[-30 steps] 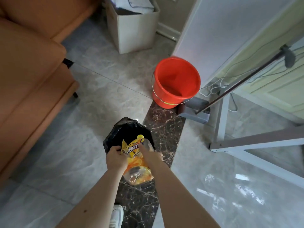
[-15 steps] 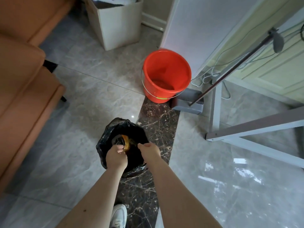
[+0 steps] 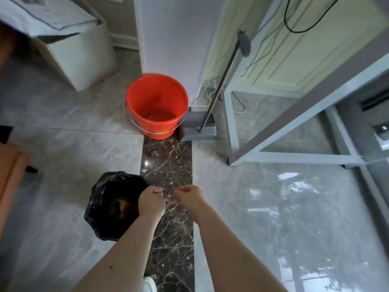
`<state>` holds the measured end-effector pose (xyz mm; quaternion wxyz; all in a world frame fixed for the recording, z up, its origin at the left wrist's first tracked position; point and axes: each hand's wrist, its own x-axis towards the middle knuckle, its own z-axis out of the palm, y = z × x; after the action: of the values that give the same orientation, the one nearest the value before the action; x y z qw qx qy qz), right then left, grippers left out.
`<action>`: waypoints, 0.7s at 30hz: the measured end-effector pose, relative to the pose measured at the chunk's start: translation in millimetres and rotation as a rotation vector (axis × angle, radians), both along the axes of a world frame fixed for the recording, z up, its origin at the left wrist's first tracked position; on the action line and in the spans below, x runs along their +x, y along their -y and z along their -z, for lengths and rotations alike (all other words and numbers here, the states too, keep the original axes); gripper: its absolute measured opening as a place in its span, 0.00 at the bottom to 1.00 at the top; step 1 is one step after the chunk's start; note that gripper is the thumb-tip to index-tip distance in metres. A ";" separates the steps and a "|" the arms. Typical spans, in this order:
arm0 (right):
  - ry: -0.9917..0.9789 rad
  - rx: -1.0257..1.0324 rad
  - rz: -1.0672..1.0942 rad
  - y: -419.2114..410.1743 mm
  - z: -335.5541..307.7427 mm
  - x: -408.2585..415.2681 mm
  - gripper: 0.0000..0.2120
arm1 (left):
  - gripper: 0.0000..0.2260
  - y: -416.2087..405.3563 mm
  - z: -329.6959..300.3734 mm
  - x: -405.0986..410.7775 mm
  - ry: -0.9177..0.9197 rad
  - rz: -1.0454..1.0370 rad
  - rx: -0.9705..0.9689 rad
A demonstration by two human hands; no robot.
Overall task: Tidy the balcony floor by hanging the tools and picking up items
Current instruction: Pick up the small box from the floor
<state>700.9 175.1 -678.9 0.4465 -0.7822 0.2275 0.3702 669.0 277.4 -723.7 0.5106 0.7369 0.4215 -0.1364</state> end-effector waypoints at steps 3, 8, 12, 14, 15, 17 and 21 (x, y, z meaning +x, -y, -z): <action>0.016 0.026 0.097 33.5 -12.3 1.0 0.05 | 0.10 29.9 -14.0 11.9 0.014 0.074 0.013; 0.053 0.019 0.275 114.1 -29.4 -9.4 0.11 | 0.09 113.3 -40.5 23.1 0.045 0.270 0.035; 0.099 0.019 0.409 184.9 -39.7 -28.4 0.03 | 0.10 185.9 -55.1 18.1 0.049 0.376 0.050; 0.107 0.014 0.487 230.7 -42.1 -45.7 0.04 | 0.10 229.6 -59.1 8.7 0.051 0.455 0.045; 0.104 0.014 0.521 248.7 -42.6 -53.3 0.07 | 0.10 245.9 -61.3 3.8 0.050 0.490 0.043; 0.103 0.002 0.591 290.6 -42.9 -73.8 0.11 | 0.10 285.8 -63.9 -8.7 0.054 0.570 0.049; 0.106 -0.020 0.699 365.4 -48.9 -122.6 0.06 | 0.09 367.0 -67.9 -39.5 0.067 0.719 0.046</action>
<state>578.3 -190.3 -630.0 0.5498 -0.6794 0.4615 0.1518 629.5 -89.6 -655.8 0.4267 0.8534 0.1216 -0.2736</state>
